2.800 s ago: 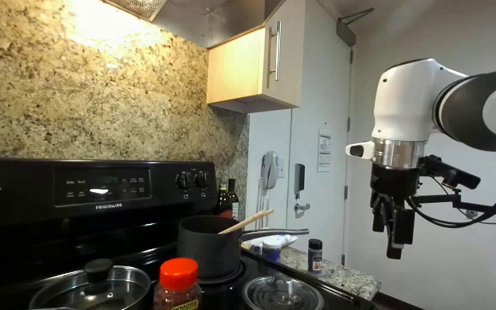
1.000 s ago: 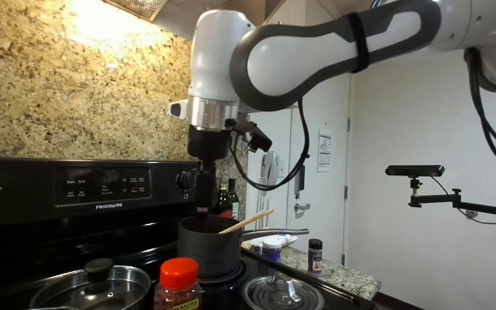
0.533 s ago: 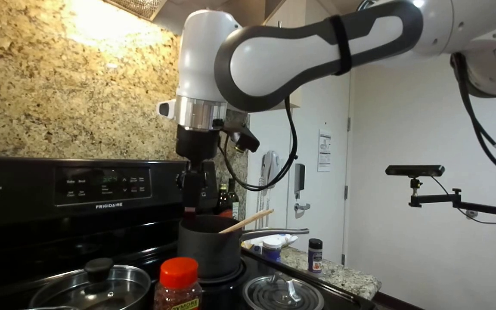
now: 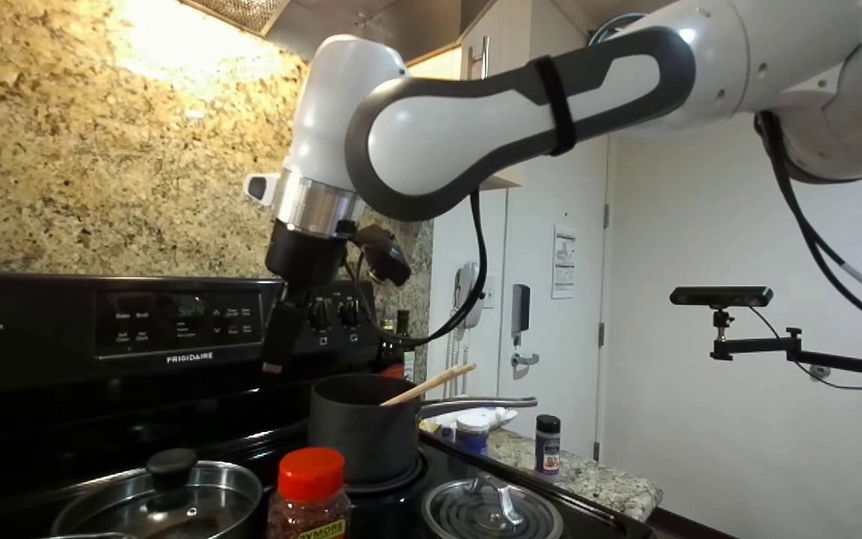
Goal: Pick the big lid and put it on the big pot
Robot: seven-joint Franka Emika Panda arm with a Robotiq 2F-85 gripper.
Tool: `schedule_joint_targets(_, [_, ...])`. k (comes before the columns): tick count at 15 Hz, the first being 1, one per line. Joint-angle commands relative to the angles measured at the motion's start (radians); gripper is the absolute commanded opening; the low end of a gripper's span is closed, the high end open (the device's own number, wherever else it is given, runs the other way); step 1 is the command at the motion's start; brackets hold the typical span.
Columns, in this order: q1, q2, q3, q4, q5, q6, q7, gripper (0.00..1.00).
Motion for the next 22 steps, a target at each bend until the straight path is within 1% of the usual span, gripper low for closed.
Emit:
schedule_joint_targets(1, [-0.009, 0.13, 0.009, 0.161, 0.054, -0.041, -0.114, 1.0])
schedule_joint_targets(5, [-0.002, 0.271, 0.015, 0.337, 0.058, -0.045, -0.19, 1.0])
schedule_joint_targets(8, [0.004, 0.372, 0.02, 0.473, 0.073, -0.103, -0.229, 1.0])
schedule_joint_targets(11, [0.009, 0.455, 0.022, 0.588, 0.094, -0.198, -0.254, 1.0])
schedule_joint_targets(14, [0.015, 0.523, 0.02, 0.666, 0.1, -0.25, -0.266, 1.0])
schedule_joint_targets(18, [0.018, 0.598, 0.038, 0.738, 0.093, -0.239, -0.326, 1.0])
schedule_joint_targets(22, [0.026, 0.652, 0.039, 0.802, 0.083, -0.254, -0.361, 1.0])
